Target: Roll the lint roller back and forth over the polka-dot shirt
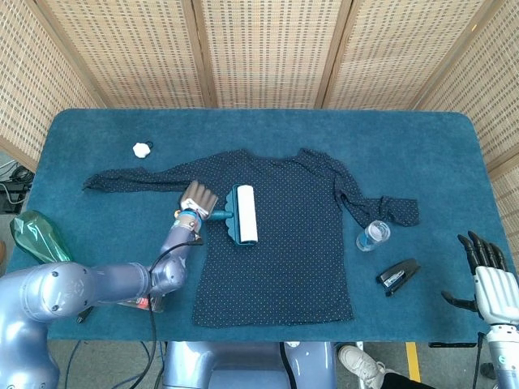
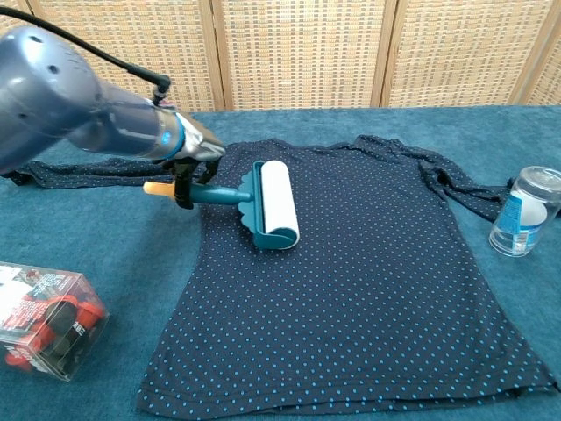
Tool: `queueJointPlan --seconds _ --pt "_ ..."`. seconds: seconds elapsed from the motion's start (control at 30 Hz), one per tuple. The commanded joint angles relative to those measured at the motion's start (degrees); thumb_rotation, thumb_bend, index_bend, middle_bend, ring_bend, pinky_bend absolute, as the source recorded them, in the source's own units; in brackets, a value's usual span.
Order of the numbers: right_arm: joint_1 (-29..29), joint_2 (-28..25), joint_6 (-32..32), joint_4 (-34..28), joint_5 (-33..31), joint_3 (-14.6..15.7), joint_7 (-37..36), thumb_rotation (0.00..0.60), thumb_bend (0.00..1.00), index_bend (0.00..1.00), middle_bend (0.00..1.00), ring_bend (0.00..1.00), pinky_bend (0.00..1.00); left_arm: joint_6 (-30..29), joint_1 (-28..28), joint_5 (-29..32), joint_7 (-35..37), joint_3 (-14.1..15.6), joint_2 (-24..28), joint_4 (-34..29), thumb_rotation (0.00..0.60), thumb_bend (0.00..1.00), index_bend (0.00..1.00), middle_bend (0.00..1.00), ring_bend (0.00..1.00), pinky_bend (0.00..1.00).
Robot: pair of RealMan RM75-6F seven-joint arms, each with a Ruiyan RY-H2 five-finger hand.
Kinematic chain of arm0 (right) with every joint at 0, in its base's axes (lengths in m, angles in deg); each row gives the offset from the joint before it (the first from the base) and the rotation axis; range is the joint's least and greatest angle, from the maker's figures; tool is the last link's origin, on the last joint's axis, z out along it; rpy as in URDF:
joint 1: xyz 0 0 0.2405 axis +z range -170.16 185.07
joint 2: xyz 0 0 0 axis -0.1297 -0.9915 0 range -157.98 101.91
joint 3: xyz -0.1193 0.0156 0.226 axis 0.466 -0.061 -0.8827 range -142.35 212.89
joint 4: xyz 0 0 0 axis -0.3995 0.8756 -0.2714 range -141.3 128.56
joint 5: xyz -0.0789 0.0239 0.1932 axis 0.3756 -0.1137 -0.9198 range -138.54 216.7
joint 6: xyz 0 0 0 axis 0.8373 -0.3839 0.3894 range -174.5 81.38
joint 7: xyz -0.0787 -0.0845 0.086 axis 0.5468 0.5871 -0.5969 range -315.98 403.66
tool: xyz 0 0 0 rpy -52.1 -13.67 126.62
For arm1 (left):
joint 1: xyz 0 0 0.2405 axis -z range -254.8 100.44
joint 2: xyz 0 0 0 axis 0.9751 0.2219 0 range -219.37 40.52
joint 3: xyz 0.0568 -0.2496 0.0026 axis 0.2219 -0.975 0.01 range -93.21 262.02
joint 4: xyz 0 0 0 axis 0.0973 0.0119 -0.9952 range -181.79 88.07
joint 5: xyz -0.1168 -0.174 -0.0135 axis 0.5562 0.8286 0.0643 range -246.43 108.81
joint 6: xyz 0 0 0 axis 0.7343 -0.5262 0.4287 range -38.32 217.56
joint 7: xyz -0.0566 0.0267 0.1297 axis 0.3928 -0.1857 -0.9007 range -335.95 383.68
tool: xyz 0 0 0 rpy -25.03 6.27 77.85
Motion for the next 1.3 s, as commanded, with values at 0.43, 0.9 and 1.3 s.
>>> queueJointPlan --seconds 0.43,0.9,1.3 --pt "0.28 -0.03 1.05 0.68 -0.19 0.14 -1.44 0.600 0.07 0.00 0.00 0.00 0.00 -1.23 4.43 6.87 -8.02 -4.74 -6.23 5.80 0.600 0.44 0.87 0.91 0.75 0.63" --pt "0.09 -0.20 0.46 0.44 0.01 0.17 -1.21 0.600 0.07 0.00 0.00 0.00 0.00 -3.80 2.28 8.03 -12.42 -4.96 -5.78 4.92 0.600 0.44 0.87 0.91 0.75 0.63" --pt "-0.01 -0.07 -0.47 -0.55 1.16 0.61 0.32 0.600 0.07 0.00 0.00 0.00 0.00 -4.55 -3.76 4.11 -10.73 -1.83 -0.97 0.13 0.600 0.44 0.87 0.91 0.75 0.63"
